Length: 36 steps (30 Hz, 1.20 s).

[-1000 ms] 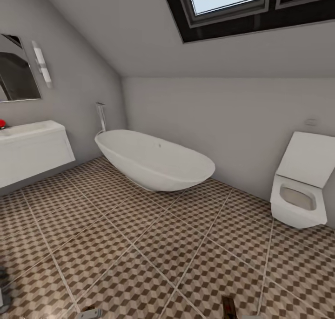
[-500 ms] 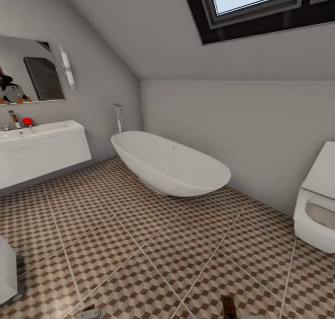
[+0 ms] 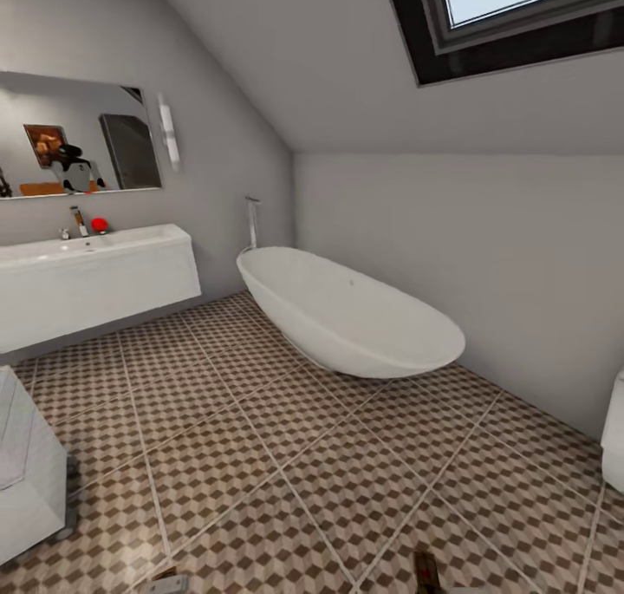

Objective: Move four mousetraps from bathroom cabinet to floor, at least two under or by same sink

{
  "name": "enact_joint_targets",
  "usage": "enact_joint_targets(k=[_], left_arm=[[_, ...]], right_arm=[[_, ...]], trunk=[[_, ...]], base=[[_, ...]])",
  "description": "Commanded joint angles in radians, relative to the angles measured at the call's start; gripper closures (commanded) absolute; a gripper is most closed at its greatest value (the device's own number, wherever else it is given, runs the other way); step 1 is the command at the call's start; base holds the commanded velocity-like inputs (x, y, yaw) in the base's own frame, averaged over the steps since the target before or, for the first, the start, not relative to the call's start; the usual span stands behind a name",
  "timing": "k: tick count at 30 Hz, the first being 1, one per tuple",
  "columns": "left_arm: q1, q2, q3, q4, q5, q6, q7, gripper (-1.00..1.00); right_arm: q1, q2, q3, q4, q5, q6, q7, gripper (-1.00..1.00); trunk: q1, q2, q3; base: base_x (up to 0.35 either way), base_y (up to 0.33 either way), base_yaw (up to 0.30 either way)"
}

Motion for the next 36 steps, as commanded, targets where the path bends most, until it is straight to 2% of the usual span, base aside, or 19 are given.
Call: enact_joint_targets(k=[1,17,36], left_arm=[[-0.001,-0.001,-0.008,0.004,0.006,-0.006,0.0,1.0],[-0.002,-0.001,-0.008,0.004,0.006,-0.006,0.0,1.0],[-0.002,-0.001,-0.008,0.004,0.006,-0.006,0.0,1.0]], right_arm=[[0.0,0.0,0.001,0.0,-0.006,-0.003,0.002,1.0],[0.0,0.0,0.003,0.0,-0.006,-0.003,0.002,1.0],[-0.001,0.0,0.003,0.0,-0.006,-0.003,0.002,1.0]], trunk=[[0.0,-0.001,0.0],[0.0,-0.001,0.01],[0.0,-0.001,0.01]], base=[[0.032,-0.001,0.228],[0.005,-0.003,0.234],[0.122,-0.115,0.257]])
